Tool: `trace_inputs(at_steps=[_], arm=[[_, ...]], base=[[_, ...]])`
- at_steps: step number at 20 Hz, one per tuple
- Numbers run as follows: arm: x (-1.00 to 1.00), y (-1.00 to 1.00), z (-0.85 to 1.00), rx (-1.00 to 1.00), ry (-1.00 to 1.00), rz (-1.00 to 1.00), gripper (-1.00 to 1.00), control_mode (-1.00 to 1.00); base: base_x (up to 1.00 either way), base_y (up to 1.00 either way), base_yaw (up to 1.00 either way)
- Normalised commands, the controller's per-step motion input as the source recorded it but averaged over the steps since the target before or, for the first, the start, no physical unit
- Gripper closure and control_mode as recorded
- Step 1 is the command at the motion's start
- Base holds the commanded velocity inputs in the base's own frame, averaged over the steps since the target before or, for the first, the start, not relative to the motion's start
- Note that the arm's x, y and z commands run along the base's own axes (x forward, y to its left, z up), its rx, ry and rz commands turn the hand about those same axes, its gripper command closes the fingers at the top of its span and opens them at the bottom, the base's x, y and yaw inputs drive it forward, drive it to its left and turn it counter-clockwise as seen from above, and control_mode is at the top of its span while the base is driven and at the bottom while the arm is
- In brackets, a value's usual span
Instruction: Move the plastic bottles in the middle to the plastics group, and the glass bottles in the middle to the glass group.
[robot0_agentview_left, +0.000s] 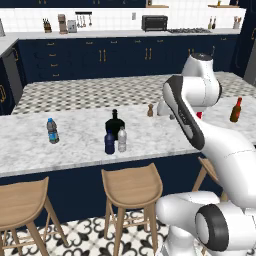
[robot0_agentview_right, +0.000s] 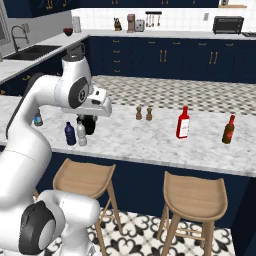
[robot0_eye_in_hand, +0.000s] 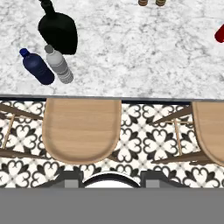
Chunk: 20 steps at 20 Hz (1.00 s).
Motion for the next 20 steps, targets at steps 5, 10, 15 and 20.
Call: trace_inputs(at_steps=[5,10,15,20], arm=[[-0.2,0.13,-0.08,0.05,-0.02,0.0,-1.0,-1.0],[-0.12,0.7,-0.24,0.0,-0.13,0.0,-1.0,-1.0],[0.43,0.69,-0.21,0.0,0.0,-0.03,-1.0,-1.0],[0.66,0.26,-0.19,0.0,0.0,0.0,-1.0,-1.0]], base=[[0.0,0.0,0.0],[0.0,0.0,0.0],[0.0,0.0,0.0],[0.0,0.0,0.0]])
